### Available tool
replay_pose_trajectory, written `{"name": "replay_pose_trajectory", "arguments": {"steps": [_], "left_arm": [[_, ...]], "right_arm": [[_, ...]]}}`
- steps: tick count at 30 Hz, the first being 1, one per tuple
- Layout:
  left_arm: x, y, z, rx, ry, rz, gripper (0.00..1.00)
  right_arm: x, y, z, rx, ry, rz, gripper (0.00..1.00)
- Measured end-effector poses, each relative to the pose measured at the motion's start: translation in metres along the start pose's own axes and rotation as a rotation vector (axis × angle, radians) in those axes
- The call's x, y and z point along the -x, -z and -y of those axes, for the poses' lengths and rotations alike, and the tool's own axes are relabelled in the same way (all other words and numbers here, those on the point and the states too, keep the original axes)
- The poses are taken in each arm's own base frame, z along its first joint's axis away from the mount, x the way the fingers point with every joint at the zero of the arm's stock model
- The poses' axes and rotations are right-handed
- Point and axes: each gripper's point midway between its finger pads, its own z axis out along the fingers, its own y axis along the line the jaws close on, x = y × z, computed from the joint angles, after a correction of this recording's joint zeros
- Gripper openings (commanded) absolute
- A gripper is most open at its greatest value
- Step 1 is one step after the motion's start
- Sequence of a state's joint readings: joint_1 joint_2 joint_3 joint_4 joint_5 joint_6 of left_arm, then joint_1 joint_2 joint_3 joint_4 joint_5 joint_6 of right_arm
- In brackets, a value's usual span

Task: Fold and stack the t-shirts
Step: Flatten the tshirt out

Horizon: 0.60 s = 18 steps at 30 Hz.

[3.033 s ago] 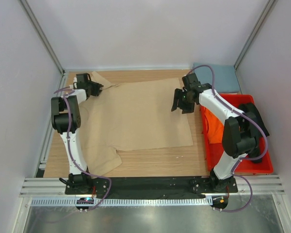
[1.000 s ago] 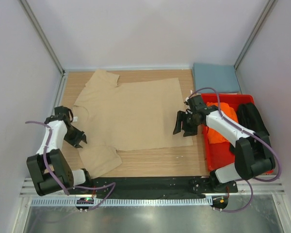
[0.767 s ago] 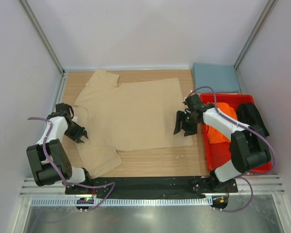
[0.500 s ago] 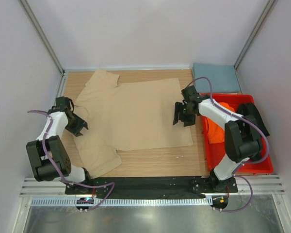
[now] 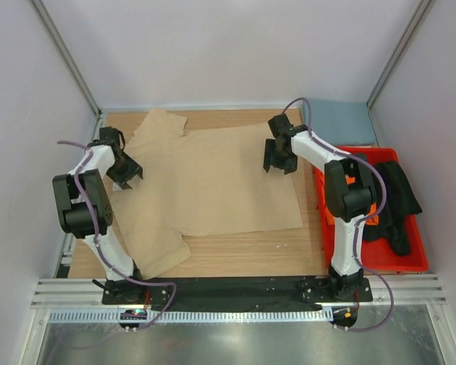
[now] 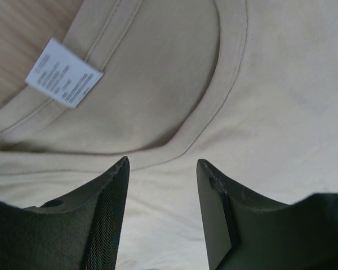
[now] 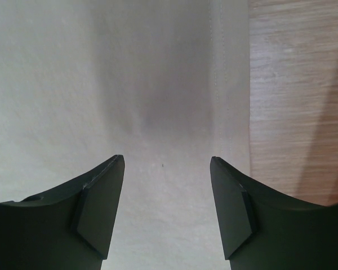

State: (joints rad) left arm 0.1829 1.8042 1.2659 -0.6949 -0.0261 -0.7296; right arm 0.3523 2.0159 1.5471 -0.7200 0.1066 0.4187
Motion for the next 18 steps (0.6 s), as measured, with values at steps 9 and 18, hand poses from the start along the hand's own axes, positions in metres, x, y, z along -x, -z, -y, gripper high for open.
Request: {"name": "replay_pose_trajectory", "arguments": {"steps": [9, 18], "left_arm": [[0.014, -0.037, 0.014, 0.024, -0.01, -0.05, 0.52], [0.033, -0.045, 0.035, -0.009, -0.022, -0.042, 0.52]], "right_arm": [[0.009, -0.032, -0.002, -0.047, 0.012, -0.027, 0.68], [0.03, -0.041, 0.001, -0.069, 0.013, -0.016, 0.68]]}}
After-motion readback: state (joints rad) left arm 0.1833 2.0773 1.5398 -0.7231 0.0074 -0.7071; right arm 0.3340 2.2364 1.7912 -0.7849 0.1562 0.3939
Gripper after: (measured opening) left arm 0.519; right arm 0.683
